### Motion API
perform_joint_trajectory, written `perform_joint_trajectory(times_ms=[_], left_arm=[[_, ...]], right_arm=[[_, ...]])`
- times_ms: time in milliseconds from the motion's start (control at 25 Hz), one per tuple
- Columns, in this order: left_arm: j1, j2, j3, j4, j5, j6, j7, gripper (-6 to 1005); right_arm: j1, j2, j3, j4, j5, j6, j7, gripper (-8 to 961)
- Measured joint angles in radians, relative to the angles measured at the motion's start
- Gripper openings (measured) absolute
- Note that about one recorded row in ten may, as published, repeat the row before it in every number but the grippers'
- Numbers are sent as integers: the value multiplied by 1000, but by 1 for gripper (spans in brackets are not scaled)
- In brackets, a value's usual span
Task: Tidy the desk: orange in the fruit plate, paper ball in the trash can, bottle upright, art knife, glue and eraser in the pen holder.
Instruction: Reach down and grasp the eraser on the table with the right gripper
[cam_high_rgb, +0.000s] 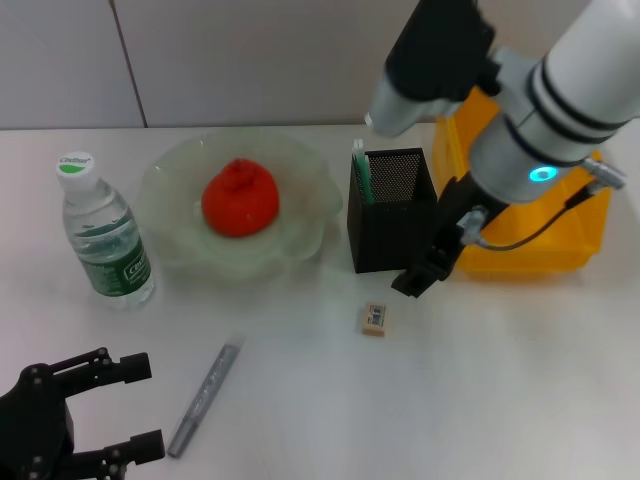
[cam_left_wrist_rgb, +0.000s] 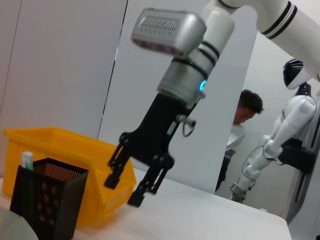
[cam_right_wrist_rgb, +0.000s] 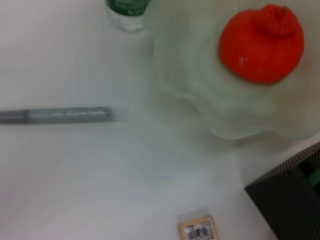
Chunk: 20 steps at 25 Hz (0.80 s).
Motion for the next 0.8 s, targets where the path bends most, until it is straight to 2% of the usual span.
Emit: perform_joint_trajectory(times_ms=[400, 600, 800], left_arm=[[-1, -6, 1, 0, 0, -1, -4, 809], [-1, -9, 0, -1, 0, -1, -4, 809], [-1, -10, 0, -2, 0, -2, -4, 809]], right_arm=[[34, 3, -138, 193, 22, 252, -27, 724], [84, 7, -188, 330, 84, 313, -50, 724], [99, 8, -199, 395, 112, 351, -53, 723]])
